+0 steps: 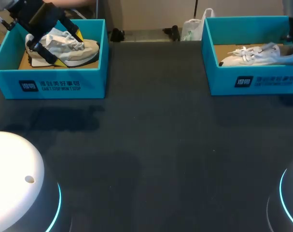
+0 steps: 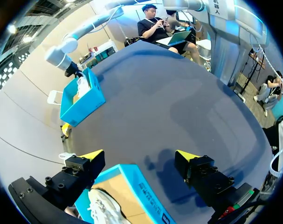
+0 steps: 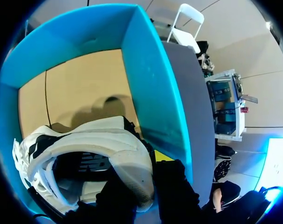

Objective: Take the shoe out of the shoebox, open the shoe tongue, remove and reinsert the insole, then place the shoe into the shoebox

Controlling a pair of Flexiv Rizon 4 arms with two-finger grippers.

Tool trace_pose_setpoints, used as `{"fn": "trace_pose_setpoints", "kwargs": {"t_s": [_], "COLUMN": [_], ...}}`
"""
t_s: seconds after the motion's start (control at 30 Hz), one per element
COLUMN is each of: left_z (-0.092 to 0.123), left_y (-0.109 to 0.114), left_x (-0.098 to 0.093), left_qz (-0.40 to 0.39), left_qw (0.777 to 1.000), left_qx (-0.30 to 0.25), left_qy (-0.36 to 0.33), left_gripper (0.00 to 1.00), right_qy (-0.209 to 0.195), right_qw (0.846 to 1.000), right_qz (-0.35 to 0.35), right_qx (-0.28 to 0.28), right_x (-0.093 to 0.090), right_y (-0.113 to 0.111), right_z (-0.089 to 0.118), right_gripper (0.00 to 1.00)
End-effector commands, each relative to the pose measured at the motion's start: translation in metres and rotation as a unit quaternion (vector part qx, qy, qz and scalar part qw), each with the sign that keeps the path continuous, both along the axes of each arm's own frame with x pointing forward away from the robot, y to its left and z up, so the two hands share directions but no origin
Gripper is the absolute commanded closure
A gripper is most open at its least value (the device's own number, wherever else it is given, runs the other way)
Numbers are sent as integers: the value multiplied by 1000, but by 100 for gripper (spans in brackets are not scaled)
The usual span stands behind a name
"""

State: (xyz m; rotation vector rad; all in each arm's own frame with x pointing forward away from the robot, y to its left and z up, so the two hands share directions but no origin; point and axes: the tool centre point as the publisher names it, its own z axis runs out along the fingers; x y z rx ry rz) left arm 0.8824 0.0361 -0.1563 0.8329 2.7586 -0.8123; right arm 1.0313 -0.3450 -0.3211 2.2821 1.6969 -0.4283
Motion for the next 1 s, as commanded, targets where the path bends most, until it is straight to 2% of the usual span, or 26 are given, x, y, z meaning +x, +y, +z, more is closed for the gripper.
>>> {"fn": "trace_pose_setpoints", "kwargs": {"t_s": [0.03,0.67,1.0], "left_z": [0,0,0], "left_y": [0,0,0], "left_x": [1,1,1], "left_qz": [-1,-1,-1], "left_qw": [1000,1000,1000], "left_qx": [2,2,2], "left_qy": [1,1,1], "left_gripper": [0,0,0], "right_qy": [-3,7,8], "right_qw": [1000,1000,1000], "right_qz": [2,2,-4], "right_qx": [0,5,10], "right_x": [-7,-23,-21], "right_y": [2,4,6], "right_z": [3,-9,-22], "right_gripper": [100,100,100]}}
